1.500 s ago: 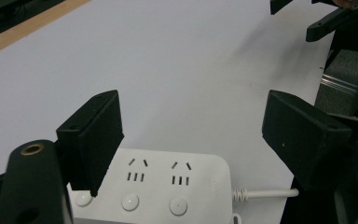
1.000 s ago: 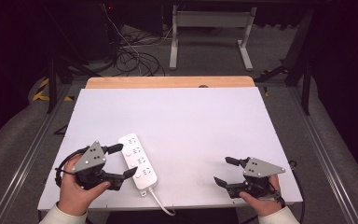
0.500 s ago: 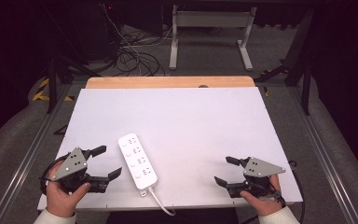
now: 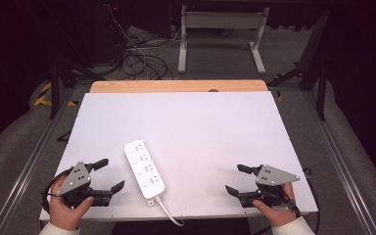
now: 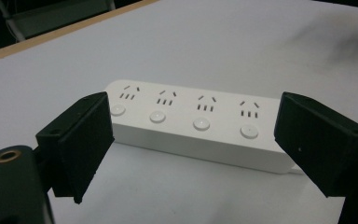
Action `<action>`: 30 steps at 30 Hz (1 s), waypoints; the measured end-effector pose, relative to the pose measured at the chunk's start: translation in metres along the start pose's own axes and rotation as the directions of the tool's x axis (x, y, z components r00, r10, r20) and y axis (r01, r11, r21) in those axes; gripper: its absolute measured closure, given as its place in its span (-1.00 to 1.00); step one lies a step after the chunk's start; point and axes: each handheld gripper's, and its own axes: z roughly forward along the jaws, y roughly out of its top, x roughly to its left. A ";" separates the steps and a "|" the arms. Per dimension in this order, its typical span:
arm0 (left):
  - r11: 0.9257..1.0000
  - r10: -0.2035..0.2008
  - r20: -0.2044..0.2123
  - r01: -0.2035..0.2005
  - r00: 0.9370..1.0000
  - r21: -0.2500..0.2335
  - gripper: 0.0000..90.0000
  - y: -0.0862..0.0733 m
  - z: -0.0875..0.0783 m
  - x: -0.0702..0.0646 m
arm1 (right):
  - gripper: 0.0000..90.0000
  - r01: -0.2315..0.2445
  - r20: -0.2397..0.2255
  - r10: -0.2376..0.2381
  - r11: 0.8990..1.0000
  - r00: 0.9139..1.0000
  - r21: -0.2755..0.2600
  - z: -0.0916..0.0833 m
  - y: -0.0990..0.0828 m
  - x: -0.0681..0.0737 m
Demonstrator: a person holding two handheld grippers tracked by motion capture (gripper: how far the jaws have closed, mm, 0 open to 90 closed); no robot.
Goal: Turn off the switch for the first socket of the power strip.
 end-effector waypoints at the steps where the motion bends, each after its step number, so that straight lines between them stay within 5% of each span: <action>1: 1.000 -0.001 -0.001 0.001 1.000 0.003 -0.73 -0.002 0.000 0.000 | -0.51 0.001 0.001 -0.001 1.000 1.000 0.002 0.000 0.000 0.000; 8: 0.999 -0.023 0.000 0.023 1.000 0.043 -0.73 -0.016 0.001 0.003 | -0.51 -0.003 -0.001 0.003 1.000 1.000 0.005 0.000 -0.001 -0.001; 19: 0.987 -0.041 0.006 0.040 0.999 0.154 -0.73 -0.033 0.001 -0.003 | -0.51 -0.019 -0.001 0.019 1.000 1.000 0.009 0.002 -0.003 -0.003; 30: 0.997 -0.049 -0.012 0.049 0.999 0.066 -0.73 -0.025 -0.004 -0.003 | -0.51 -0.017 -0.001 0.017 1.000 1.000 0.014 0.002 -0.004 -0.004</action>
